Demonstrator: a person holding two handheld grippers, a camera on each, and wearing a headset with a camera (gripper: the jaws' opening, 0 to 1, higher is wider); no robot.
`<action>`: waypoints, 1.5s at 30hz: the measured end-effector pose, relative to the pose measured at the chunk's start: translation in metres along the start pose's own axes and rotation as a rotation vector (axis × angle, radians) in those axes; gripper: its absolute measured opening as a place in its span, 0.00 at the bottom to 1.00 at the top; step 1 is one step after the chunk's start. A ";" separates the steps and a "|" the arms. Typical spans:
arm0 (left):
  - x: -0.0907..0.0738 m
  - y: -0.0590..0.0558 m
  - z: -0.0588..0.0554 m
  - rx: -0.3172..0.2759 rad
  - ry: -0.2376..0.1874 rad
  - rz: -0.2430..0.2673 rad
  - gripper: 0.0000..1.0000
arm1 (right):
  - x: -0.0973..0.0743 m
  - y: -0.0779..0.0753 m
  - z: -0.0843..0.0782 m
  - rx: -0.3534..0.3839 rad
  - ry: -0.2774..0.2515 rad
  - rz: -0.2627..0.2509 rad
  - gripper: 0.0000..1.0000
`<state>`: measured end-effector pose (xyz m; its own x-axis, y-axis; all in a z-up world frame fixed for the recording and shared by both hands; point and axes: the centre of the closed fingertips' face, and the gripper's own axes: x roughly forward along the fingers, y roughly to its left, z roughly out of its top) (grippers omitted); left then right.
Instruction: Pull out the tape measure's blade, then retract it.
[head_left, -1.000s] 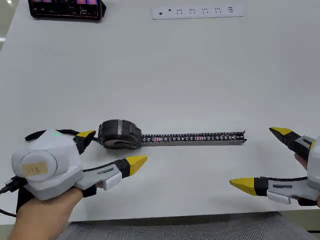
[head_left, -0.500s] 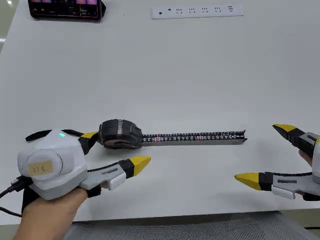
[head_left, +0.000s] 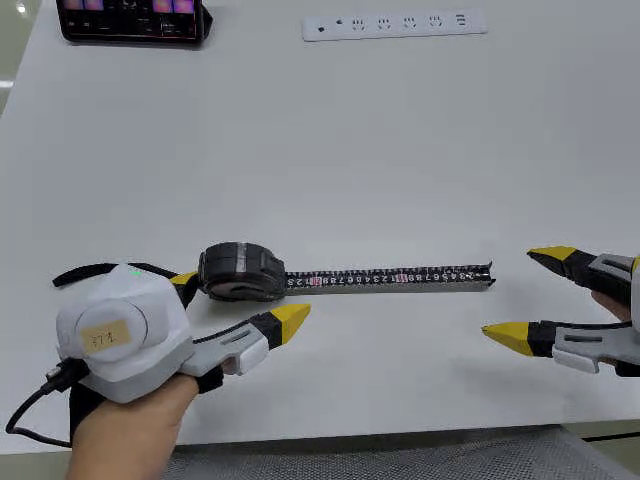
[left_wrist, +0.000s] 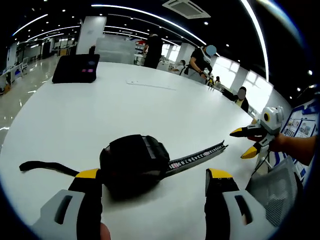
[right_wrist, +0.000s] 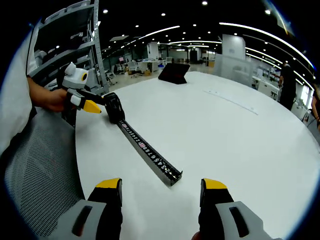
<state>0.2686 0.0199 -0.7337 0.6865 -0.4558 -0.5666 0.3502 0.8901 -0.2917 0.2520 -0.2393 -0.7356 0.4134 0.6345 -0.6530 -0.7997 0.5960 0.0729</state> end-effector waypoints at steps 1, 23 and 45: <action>0.000 0.001 0.001 -0.010 -0.005 0.012 0.81 | 0.001 -0.002 0.001 -0.009 0.001 0.003 0.58; 0.014 0.015 0.004 -0.031 -0.033 0.155 0.70 | 0.012 -0.023 0.006 -0.149 0.086 0.099 0.45; 0.021 0.028 0.003 -0.087 -0.022 0.204 0.60 | 0.019 -0.026 0.002 -0.217 0.162 0.167 0.34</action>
<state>0.2947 0.0352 -0.7510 0.7515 -0.2649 -0.6042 0.1467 0.9600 -0.2385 0.2811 -0.2418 -0.7480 0.2076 0.6182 -0.7581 -0.9321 0.3602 0.0385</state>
